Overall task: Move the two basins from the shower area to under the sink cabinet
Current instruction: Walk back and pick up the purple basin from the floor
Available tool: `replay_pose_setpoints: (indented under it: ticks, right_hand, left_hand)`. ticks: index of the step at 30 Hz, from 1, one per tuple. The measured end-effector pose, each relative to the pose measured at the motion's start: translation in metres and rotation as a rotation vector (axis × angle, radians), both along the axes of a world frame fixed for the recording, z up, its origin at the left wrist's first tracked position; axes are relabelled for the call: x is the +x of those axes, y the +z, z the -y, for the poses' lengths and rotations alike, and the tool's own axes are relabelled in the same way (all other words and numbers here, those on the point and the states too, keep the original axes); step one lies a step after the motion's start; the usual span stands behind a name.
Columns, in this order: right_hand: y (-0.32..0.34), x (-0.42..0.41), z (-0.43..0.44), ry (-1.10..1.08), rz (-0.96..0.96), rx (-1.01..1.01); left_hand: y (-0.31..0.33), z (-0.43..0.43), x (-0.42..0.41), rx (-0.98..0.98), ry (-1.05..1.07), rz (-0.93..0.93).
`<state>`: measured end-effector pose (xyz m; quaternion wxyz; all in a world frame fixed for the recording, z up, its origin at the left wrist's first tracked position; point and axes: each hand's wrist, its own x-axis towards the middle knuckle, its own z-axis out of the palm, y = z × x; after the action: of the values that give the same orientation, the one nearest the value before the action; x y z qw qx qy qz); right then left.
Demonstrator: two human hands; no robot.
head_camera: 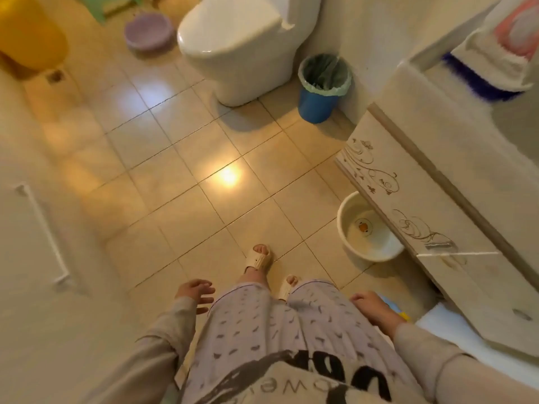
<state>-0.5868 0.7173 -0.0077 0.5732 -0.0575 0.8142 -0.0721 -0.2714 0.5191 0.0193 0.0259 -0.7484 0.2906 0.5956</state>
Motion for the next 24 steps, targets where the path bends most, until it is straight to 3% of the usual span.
replay_pose_setpoints:
  ticks: [6,11,17,24]
  right_hand:
    - [-0.006,-0.028,0.094,0.091,0.026,-0.100]
    - [0.007,-0.017,0.172,0.294,0.056,-0.176]
    - [0.012,0.012,0.246,0.344,0.093,-0.227]
    - [0.004,0.039,0.297,0.280,0.069,-0.108]
  left_hand:
    - [-0.013,-0.067,0.050,0.071,0.375,0.051]
    - [-0.017,-0.081,0.067,0.077,0.628,0.039]
    - [-0.029,-0.049,0.092,0.109,0.692,0.078]
    - [-0.023,0.063,0.114,0.133,0.650,0.098]
